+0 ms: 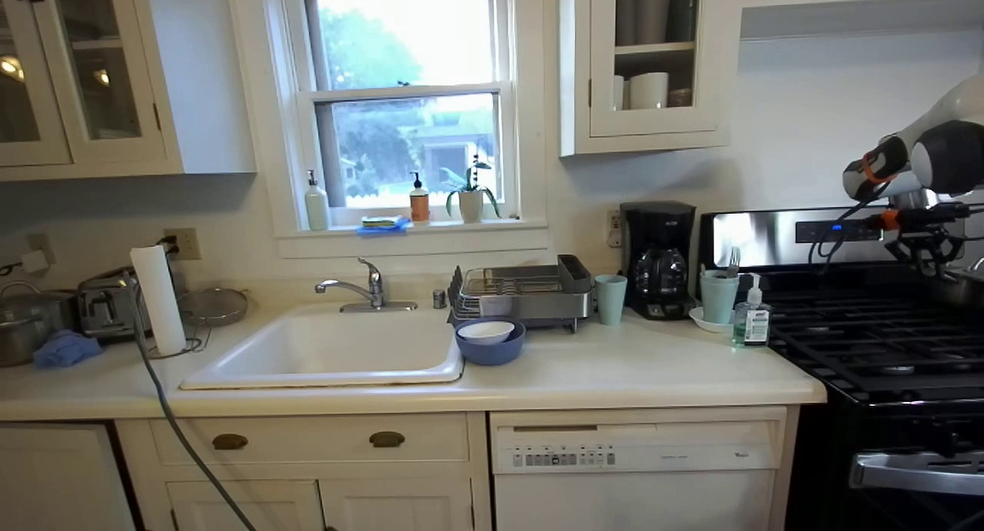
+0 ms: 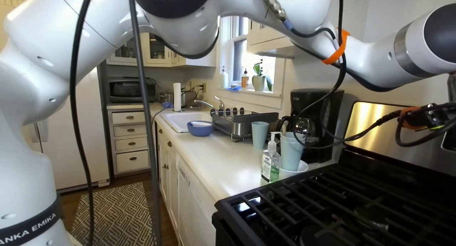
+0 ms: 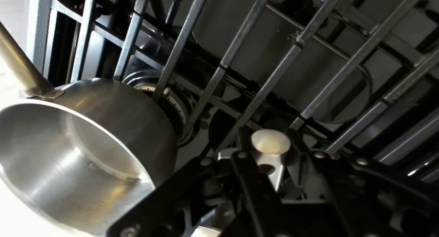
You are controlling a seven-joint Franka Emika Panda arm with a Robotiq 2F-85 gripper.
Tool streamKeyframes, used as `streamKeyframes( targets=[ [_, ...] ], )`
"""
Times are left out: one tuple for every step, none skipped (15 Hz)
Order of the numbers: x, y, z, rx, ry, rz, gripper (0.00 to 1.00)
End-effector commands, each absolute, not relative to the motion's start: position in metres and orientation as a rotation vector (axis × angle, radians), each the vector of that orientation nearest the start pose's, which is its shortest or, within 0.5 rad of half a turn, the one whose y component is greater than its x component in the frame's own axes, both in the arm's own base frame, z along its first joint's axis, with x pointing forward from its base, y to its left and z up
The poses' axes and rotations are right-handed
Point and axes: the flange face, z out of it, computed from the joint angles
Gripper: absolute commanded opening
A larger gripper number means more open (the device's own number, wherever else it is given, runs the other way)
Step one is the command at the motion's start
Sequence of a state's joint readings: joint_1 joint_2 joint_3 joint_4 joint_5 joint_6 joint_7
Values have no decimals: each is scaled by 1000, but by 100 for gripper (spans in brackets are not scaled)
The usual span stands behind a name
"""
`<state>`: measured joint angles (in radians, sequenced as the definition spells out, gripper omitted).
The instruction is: Shift the pot to the left
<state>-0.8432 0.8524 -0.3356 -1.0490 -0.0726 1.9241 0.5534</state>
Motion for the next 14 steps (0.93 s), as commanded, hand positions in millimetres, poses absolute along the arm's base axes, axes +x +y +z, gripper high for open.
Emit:
streamKeyframes(
  targets=[
    [367, -675, 349, -2431, 2459, 71, 29],
    [364, -673, 348, -2437, 2449, 72, 29],
    [363, -671, 348, -2438, 2444, 74, 29],
    [362, -669, 349, -2438, 2441, 76, 29],
    [362, -667, 349, -2438, 2440, 78, 29],
    [362, -667, 349, -2438, 2438, 80, 29],
    [362, -666, 349, -2438, 2438, 80, 29],
    [362, -663, 347, -2459, 2394, 91, 7],
    [364, -660, 344, -2478, 2361, 56, 7],
    [365, -654, 340, -2490, 2312, 71, 7],
    [365, -648, 334, -2495, 2267, 55, 7],
    [364, -644, 330, -2507, 2223, 62, 7],
    [362, -639, 325, -2516, 2186, 55, 7],
    [360, -635, 323, -2531, 2154, 58, 7]
  ],
)
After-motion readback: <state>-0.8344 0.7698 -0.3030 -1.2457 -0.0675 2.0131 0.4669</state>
